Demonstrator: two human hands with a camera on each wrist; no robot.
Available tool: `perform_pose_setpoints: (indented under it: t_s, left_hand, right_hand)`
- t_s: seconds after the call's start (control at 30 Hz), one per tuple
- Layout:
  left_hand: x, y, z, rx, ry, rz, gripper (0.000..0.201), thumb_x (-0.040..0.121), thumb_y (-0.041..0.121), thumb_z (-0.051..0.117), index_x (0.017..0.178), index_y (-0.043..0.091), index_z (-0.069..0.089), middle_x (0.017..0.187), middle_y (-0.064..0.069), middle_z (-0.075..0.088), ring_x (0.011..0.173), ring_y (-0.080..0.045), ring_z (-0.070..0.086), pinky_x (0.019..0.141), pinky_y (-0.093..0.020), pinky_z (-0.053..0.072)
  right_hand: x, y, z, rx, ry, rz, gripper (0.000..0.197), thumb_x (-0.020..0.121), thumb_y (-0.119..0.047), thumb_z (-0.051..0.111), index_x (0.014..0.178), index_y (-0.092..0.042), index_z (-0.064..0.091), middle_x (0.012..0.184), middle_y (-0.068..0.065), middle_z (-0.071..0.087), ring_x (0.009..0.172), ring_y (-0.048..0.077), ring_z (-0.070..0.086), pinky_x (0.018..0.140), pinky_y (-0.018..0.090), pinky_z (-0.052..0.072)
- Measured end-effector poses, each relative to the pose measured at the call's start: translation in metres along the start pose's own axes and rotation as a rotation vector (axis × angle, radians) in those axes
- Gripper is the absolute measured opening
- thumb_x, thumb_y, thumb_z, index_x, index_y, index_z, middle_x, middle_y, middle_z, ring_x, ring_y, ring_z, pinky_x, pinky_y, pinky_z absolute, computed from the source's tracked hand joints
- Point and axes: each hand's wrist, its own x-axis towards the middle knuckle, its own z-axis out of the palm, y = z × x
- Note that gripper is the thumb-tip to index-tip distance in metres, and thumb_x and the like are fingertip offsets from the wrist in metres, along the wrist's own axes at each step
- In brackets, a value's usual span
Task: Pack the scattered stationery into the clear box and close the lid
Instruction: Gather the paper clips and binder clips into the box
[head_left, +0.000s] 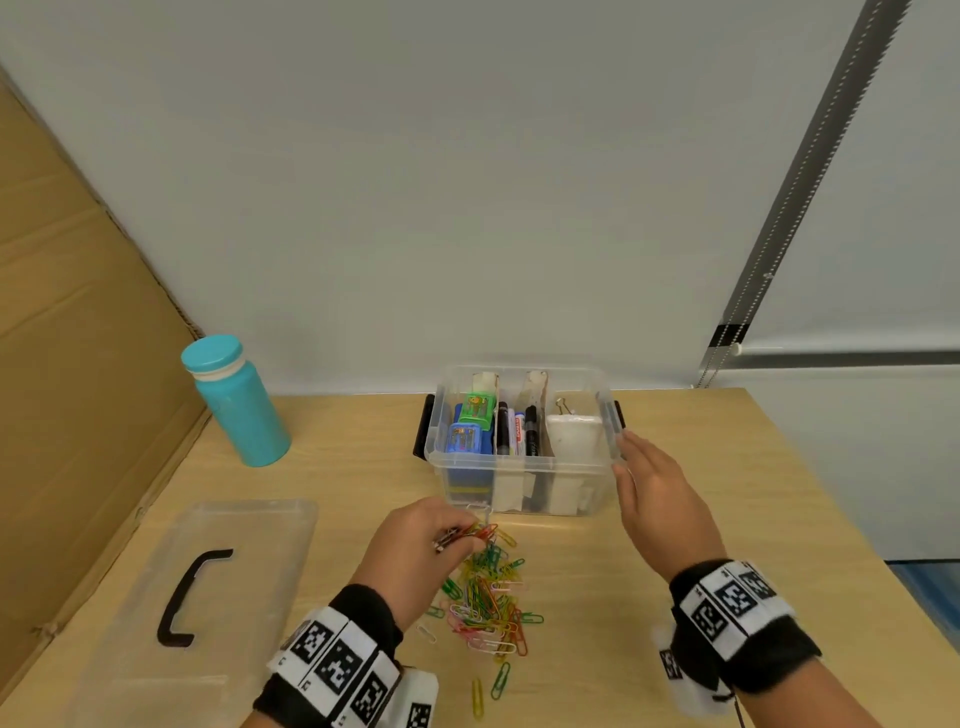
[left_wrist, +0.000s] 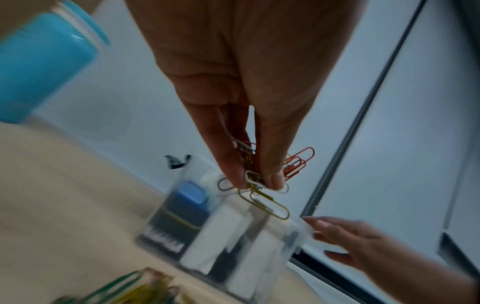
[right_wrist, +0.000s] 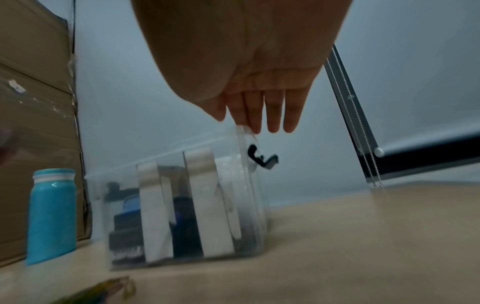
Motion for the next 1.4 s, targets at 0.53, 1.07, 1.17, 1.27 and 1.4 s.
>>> perform_pose_setpoints:
  t_s: [0.53,1.07,1.17,1.27,1.4]
  left_hand:
    - [0.172,0.103,0.068,0.596,-0.308,0.063,0.020,0.091,0.011,0.057,0.104,0.003,0.069,0.105,-0.016,0.069,0.100,-0.031,0.065,0.089,-0.036,0.049]
    - [0.114,0.077,0.007,0.248,-0.125,0.161,0.025,0.096,0.023,0.048,0.117,0.025,0.062,0.113,0.009,0.064,0.094,-0.007,0.058,0.087,-0.022,0.047]
    - [0.075,0.040,-0.006,0.195,-0.066,0.152,0.021,0.095,0.026,0.051,0.112,0.029,0.064,0.106,0.014,0.063,0.088,0.000,0.056,0.077,-0.012,0.043]
    - [0.038,-0.009,-0.009,0.233,-0.078,0.052,0.020,0.093,0.026,0.054,0.111,0.030,0.063,0.105,0.013,0.063,0.089,0.000,0.056,0.075,-0.015,0.045]
    - [-0.003,-0.061,0.000,0.359,-0.308,-0.166,0.057,0.084,0.039,0.064,0.136,0.028,0.043,0.130,0.009,0.047,0.119,-0.010,0.047,0.100,-0.025,0.042]
  right_hand:
    - [-0.012,0.005,0.021,-0.001,0.092,-0.011,0.056,0.096,-0.037,0.017,0.143,-0.018,0.041,0.148,-0.002,0.041,0.132,0.015,0.044,0.108,0.029,0.038]
    - [-0.011,0.011,0.023,0.020,0.038,-0.019,0.057,0.096,-0.041,0.016,0.147,-0.020,0.032,0.152,-0.005,0.033,0.137,0.012,0.037,0.110,0.031,0.036]
    - [-0.014,0.011,0.020,-0.004,0.011,-0.034,0.060,0.096,-0.046,0.017,0.149,-0.019,0.027,0.154,-0.003,0.029,0.140,0.015,0.030,0.113,0.035,0.033]
    - [-0.032,-0.004,0.015,0.014,0.060,-0.081,0.054,0.095,-0.046,0.036,0.139,-0.016,0.041,0.142,0.001,0.039,0.127,0.019,0.038,0.104,0.035,0.042]
    - [-0.070,-0.031,0.020,0.061,-0.244,-0.141,0.068,0.080,-0.065,0.051,0.132,-0.023,0.039,0.123,-0.006,0.034,0.107,0.013,0.047,0.080,0.021,0.049]
